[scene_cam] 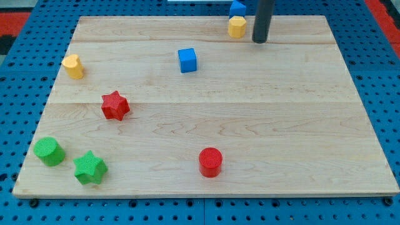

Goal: Push the yellow hexagon into the yellow heart

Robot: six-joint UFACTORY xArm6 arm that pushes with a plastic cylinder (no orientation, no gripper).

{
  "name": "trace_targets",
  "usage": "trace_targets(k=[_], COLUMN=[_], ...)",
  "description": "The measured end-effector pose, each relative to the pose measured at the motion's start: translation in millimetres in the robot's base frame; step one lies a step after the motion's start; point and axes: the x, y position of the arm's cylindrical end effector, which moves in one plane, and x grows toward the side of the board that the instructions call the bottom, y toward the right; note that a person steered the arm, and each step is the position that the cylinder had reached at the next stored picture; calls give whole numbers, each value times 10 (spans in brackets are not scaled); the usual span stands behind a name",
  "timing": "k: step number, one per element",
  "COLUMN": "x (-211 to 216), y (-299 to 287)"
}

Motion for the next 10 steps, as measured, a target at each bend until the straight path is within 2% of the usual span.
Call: trace_targets(k=[1,2,4,5,6,7,9,10], x=[-385,-532,-17,156,-32,84,253,348], y=[-6,-738,-3075,-3605,-3032,-2488,-3602,-3579])
